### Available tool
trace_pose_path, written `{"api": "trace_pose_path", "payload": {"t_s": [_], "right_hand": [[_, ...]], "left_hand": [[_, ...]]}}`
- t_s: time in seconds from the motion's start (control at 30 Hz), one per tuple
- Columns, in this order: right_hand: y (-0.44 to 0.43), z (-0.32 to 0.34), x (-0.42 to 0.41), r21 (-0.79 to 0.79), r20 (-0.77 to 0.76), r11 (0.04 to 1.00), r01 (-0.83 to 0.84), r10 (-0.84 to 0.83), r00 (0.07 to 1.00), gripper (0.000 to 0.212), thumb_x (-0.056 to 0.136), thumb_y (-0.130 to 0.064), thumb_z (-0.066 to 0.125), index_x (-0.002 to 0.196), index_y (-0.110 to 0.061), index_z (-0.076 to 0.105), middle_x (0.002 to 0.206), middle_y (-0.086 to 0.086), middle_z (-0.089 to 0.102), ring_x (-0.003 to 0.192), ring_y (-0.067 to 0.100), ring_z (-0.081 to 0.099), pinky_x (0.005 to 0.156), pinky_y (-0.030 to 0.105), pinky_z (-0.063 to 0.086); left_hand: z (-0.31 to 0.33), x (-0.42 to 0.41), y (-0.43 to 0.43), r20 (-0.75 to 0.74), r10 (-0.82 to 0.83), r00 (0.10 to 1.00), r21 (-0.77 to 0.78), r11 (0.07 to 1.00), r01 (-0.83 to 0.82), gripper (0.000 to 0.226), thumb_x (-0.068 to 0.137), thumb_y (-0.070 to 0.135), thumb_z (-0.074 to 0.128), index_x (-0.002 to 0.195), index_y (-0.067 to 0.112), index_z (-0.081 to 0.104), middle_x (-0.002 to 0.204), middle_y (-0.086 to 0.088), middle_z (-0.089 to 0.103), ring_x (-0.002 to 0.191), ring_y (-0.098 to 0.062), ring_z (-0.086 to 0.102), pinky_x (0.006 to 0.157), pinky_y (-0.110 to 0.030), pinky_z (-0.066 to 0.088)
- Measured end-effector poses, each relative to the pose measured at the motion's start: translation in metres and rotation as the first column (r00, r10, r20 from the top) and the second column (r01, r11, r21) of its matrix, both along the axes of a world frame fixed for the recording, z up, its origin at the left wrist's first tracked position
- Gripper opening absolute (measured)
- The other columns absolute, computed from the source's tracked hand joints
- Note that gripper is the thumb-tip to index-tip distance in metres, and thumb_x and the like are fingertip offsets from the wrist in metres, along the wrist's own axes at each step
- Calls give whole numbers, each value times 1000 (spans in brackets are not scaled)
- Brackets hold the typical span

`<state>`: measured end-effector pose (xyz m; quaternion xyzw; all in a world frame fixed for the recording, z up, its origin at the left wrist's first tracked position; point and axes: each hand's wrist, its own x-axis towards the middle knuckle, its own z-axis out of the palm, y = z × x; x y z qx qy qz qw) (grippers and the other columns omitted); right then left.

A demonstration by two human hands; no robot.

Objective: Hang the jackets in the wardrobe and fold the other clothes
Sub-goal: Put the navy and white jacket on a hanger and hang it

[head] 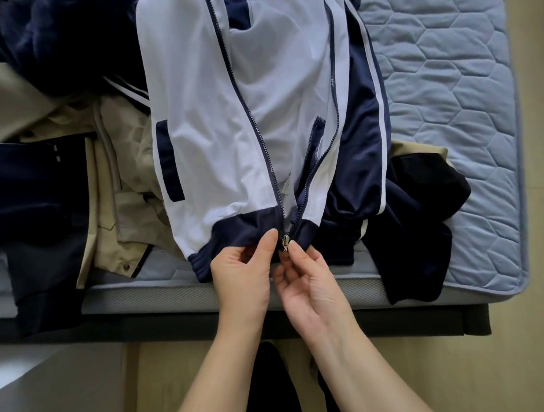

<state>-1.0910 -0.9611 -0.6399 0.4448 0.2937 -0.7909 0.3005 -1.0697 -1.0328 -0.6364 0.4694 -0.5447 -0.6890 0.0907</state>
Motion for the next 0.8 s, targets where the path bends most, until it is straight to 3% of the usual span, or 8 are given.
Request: {"api": "trace_pose_path", "payload": {"t_s": [0.17, 0.4, 0.5, 0.57, 0.67, 0.73, 0.8], "right_hand": [[1, 0, 0, 11, 1, 1000, -9, 9, 1000, 25, 64, -3, 67, 86, -14, 59, 73, 0, 70, 61, 7, 64, 52, 18, 49], [-2, 2, -1, 0, -1, 1000, 14, -14, 1000, 29, 64, -4, 67, 90, -16, 60, 78, 0, 72, 65, 6, 65, 61, 18, 49], [-1, 1, -4, 9, 7, 999, 45, -45, 999, 22, 74, 1, 64, 90, -14, 60, 76, 0, 71, 64, 7, 65, 60, 17, 51], [1, -1, -8, 26, -3, 999, 45, -45, 999, 18, 84, 4, 58, 88, -13, 61, 73, 0, 71, 63, 7, 65, 58, 16, 52], [4, -1, -11, 44, -39, 999, -10, 11, 999, 16, 88, 3, 57, 87, -12, 62, 71, -1, 70, 62, 6, 64, 58, 16, 52], [6, 0, -13, 86, -67, 989, -118, 124, 990, 12, 89, 0, 58, 91, -11, 61, 72, -1, 69, 63, 5, 63, 56, 16, 51], [10, 2, -14, 156, -83, 953, -258, 273, 958, 11, 90, -2, 60, 98, -9, 60, 76, -1, 69, 64, 5, 64, 52, 17, 48]], "left_hand": [[-4, 2, -1, 12, 28, 1000, -14, 1000, -28, 20, 82, 15, 73, 67, 3, 69, 66, -6, 68, 65, -10, 61, 59, -19, 51], [-2, 0, 4, 1, 0, 1000, -4, 1000, 0, 16, 83, 6, 70, 67, 8, 71, 66, -4, 71, 62, -7, 66, 54, -15, 50], [-2, 5, 2, 49, -106, 993, -157, 981, 112, 18, 83, 12, 72, 65, 10, 71, 65, -8, 71, 60, -9, 63, 55, -23, 51], [-3, 8, 0, 119, -195, 974, -291, 931, 221, 30, 82, 20, 72, 63, -2, 67, 60, -18, 64, 55, -13, 51, 53, -37, 46], [-3, 9, -4, 190, -266, 945, -378, 869, 321, 44, 82, 27, 72, 54, -2, 56, 44, -6, 48, 47, -8, 37, 47, -34, 36], [-2, 9, -6, 234, -273, 933, -394, 851, 347, 47, 82, 28, 72, 50, 2, 51, 42, 5, 41, 44, -7, 32, 46, -26, 31], [-2, 10, -9, 253, -269, 929, -397, 847, 353, 46, 83, 29, 71, 52, 1, 53, 43, 5, 42, 45, -8, 33, 47, -25, 31]]}}
